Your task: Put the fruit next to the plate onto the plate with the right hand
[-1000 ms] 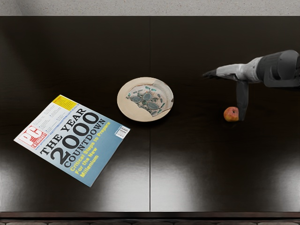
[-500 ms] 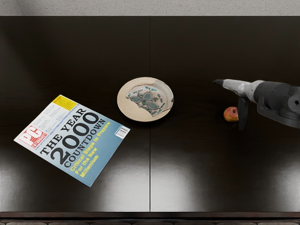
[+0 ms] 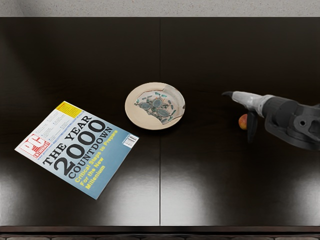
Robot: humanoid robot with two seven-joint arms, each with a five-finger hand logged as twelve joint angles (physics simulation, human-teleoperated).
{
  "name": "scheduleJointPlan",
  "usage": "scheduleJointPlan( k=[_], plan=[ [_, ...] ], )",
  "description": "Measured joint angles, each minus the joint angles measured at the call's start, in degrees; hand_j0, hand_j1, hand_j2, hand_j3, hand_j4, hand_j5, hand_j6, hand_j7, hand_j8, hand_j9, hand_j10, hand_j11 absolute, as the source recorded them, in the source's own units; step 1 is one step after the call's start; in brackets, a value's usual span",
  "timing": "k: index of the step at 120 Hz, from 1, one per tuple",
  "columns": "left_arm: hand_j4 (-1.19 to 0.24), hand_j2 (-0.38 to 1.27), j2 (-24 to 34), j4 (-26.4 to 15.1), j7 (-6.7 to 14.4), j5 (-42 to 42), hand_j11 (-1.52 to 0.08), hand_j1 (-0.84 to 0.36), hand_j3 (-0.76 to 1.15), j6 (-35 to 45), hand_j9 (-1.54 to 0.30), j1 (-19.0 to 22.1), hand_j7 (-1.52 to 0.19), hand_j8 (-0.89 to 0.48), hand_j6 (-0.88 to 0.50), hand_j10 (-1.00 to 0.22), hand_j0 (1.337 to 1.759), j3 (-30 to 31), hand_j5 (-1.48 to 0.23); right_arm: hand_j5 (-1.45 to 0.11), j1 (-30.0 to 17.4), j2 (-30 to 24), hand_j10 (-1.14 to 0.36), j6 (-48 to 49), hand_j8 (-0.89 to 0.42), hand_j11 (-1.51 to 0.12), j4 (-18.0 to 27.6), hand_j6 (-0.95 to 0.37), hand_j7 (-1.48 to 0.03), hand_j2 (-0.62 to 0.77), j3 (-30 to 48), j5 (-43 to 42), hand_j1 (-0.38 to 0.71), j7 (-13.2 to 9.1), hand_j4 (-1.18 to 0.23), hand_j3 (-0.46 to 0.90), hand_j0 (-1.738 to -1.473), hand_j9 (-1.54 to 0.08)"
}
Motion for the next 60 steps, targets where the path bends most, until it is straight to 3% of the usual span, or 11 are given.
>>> scheduleJointPlan(
  k=[60],
  plan=[
    [-0.01,0.00,0.0,0.0,0.0,0.0,-0.01,0.34,0.00,0.0,-0.01,0.0,-0.01,-0.01,-0.01,-0.01,1.658,0.0,-0.01,-0.18,-3.2,1.3,-0.14,-4.8,-0.14,-0.17,-1.8,-0.14,-0.17,-0.02,-0.5,-3.1,-0.19,0.0,-0.14,0.00,-1.658,-0.17]
  ],
)
